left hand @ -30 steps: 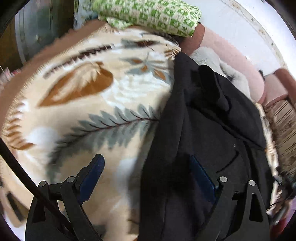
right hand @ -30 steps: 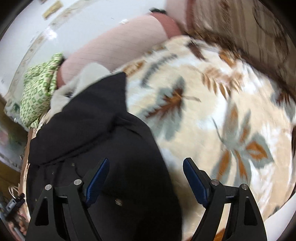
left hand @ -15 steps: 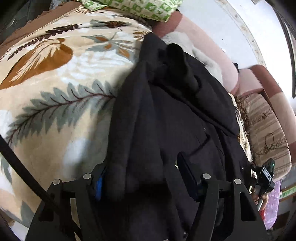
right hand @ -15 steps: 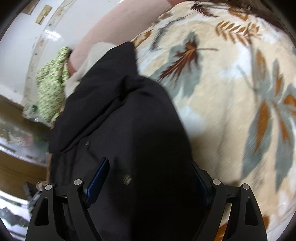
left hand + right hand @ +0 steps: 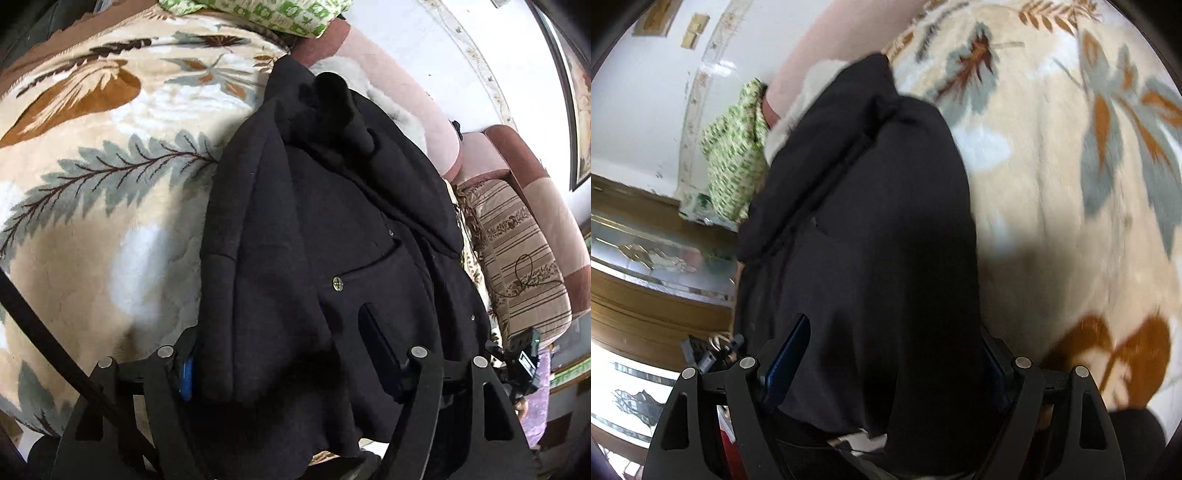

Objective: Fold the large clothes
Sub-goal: 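Fold both coat sides inward toward the zipper and open both tools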

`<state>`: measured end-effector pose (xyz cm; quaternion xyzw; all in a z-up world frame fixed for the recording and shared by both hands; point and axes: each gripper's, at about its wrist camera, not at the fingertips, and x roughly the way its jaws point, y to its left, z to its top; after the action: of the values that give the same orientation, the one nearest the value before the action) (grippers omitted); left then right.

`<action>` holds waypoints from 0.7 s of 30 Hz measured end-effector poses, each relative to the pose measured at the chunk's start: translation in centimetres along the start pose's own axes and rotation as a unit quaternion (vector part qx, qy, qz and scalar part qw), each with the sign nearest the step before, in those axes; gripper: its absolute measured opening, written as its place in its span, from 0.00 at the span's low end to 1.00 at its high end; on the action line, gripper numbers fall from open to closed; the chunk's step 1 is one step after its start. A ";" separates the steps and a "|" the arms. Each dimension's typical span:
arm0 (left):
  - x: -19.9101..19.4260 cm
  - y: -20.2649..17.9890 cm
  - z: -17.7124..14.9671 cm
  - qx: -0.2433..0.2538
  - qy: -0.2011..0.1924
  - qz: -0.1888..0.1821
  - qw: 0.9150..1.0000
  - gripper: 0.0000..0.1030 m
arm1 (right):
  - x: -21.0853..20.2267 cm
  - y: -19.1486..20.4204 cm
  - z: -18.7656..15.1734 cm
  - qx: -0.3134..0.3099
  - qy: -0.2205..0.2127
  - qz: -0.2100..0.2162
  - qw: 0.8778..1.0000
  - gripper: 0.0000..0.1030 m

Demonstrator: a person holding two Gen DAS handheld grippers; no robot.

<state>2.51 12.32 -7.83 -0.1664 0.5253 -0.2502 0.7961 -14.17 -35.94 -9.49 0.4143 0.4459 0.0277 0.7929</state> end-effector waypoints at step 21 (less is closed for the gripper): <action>-6.9 -4.2 -2.4 0.016 -0.085 0.085 0.993 0.15 | -4.3 4.6 -2.9 -0.075 -0.109 -0.019 0.991 0.17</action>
<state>-2.85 12.80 -1.37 -0.1288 0.4641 -0.1747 0.8588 -17.38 -32.90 -4.20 0.3460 0.3615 0.0011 0.8658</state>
